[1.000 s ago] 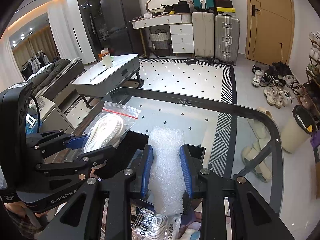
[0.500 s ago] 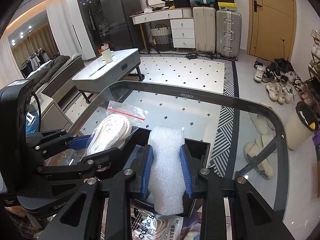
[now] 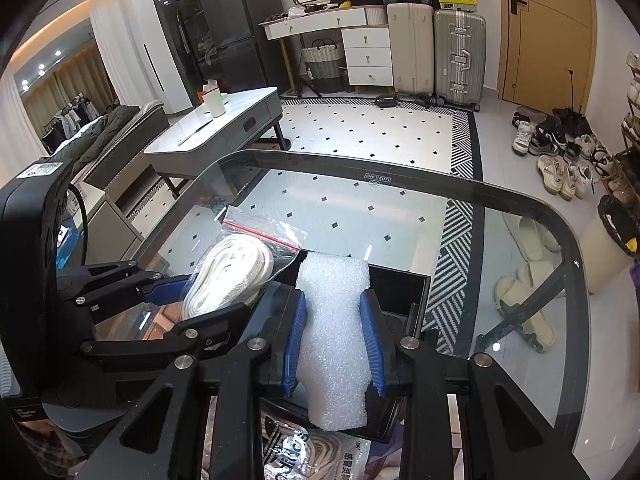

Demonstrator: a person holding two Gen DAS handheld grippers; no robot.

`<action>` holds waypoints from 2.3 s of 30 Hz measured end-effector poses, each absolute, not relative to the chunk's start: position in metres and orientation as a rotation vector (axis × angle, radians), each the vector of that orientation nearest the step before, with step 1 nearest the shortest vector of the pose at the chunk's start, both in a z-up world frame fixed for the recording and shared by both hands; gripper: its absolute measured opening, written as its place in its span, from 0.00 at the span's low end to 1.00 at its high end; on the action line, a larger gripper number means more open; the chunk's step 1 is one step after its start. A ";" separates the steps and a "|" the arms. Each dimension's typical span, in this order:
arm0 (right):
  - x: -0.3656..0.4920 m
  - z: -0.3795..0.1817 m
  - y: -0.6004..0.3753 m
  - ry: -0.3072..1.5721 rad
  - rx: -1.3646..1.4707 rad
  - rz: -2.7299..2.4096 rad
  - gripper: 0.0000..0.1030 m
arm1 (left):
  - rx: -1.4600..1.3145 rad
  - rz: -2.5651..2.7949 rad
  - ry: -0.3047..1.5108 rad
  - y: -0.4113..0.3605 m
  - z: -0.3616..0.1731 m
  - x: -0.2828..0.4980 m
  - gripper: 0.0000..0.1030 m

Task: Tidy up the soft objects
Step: 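Lower the foam into the black box and open the right gripper while the left releases the rope bag inside, then withdraw the right gripper from the box while the left grasps the adidas bag of white laces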

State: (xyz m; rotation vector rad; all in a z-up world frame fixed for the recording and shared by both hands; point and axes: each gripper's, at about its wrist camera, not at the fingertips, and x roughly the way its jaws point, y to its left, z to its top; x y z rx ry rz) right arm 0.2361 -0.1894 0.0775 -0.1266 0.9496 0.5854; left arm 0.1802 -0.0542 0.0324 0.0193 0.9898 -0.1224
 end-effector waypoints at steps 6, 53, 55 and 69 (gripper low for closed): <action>0.240 0.067 -0.188 0.977 -0.120 0.592 0.28 | 0.029 -0.129 1.022 -0.057 0.024 0.181 0.32; 0.164 0.075 -0.273 0.759 -0.157 0.510 0.98 | 0.111 -0.212 0.991 -0.064 0.022 0.108 1.00; 0.161 0.070 -0.276 0.773 -0.151 0.509 0.98 | 0.115 -0.222 0.989 -0.066 0.021 0.104 1.00; 0.146 0.038 -0.289 0.896 -0.163 0.539 0.98 | 0.195 -0.341 0.952 -0.086 0.015 0.093 1.00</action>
